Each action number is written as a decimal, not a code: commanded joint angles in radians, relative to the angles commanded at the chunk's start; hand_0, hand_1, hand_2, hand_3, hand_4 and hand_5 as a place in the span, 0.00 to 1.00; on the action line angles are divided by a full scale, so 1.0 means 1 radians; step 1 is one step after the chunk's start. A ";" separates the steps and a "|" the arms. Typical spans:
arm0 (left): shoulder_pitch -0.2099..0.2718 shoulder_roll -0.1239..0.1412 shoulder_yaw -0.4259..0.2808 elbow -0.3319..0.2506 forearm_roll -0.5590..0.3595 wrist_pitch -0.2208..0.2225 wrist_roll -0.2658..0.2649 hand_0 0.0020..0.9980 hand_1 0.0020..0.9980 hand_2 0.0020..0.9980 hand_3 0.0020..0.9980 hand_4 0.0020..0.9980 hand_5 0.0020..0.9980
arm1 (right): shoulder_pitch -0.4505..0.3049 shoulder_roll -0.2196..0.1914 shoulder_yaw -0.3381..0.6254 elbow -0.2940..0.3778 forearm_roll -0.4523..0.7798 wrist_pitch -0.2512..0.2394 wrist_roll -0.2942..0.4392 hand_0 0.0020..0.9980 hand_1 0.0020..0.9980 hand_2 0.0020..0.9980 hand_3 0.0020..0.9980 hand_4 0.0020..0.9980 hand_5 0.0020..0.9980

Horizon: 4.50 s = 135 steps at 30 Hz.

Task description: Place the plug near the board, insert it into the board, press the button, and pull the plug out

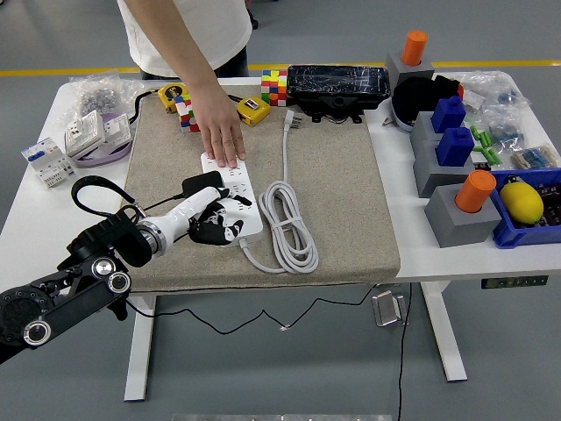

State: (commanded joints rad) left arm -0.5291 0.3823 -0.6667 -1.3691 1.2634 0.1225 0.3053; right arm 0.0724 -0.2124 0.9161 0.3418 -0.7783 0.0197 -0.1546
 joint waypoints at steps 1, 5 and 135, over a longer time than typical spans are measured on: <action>0.003 -0.001 -0.006 0.002 0.000 0.003 -0.005 0.12 0.04 0.16 0.63 0.64 0.17 | 0.000 0.000 -0.001 0.000 0.000 0.000 0.000 0.61 0.68 0.69 0.57 0.92 0.44; 0.014 -0.004 -0.026 0.003 -0.004 0.012 -0.018 0.13 0.05 0.16 0.62 0.67 0.22 | 0.001 -0.001 -0.005 0.000 0.001 0.000 0.000 0.61 0.68 0.69 0.57 0.92 0.44; -0.068 -0.058 0.037 0.263 0.145 0.301 -0.227 0.82 0.81 0.75 0.64 0.76 0.29 | 0.002 -0.012 -0.048 0.001 0.007 0.002 0.000 0.61 0.68 0.69 0.57 0.92 0.44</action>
State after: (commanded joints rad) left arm -0.5974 0.3241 -0.6296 -1.1057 1.4083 0.4230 0.0781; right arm 0.0749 -0.2248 0.8677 0.3432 -0.7712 0.0221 -0.1550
